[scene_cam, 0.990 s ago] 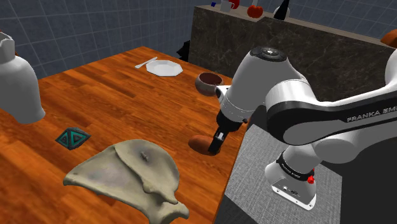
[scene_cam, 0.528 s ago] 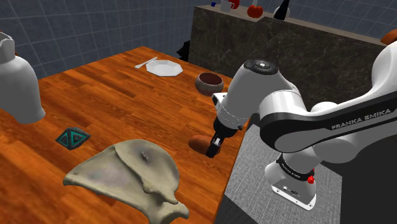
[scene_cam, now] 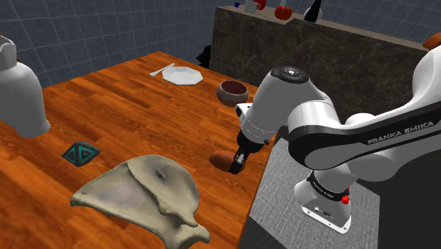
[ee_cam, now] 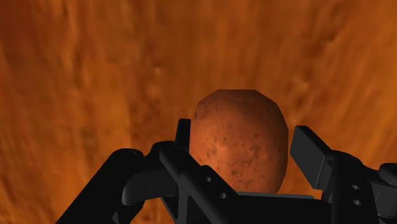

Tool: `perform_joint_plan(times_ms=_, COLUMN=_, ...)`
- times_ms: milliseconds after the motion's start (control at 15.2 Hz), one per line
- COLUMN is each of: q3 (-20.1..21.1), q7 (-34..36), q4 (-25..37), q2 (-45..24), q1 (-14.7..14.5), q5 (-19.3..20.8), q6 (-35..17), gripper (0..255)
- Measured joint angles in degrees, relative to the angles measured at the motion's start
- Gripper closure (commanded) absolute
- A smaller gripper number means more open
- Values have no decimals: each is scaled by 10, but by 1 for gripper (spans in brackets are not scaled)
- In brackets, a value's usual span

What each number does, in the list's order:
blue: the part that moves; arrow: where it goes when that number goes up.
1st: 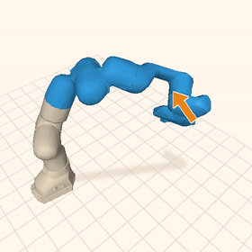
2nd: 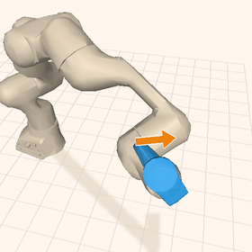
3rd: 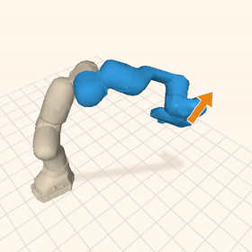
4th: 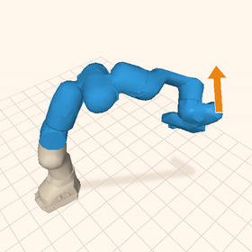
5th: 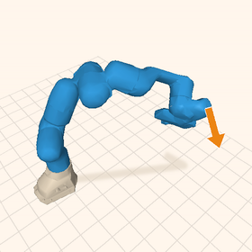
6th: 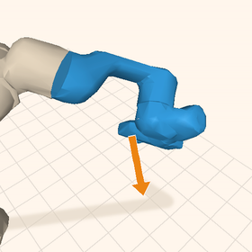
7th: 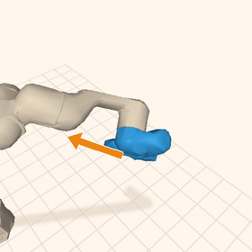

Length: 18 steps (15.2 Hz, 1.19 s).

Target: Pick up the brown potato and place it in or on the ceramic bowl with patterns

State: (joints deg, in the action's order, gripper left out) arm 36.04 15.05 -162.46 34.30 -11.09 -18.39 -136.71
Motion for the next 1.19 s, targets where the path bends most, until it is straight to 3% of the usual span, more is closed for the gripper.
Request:
perform_joint_plan(times_ms=594, q3=-2, q7=-1, q4=1, q2=4, q1=-1, q5=0, q6=5, gripper=255)
perform_joint_plan(times_ms=1188, q3=-32, q7=-9, q4=40, q2=55, q1=-7, q5=10, q6=94, gripper=255)
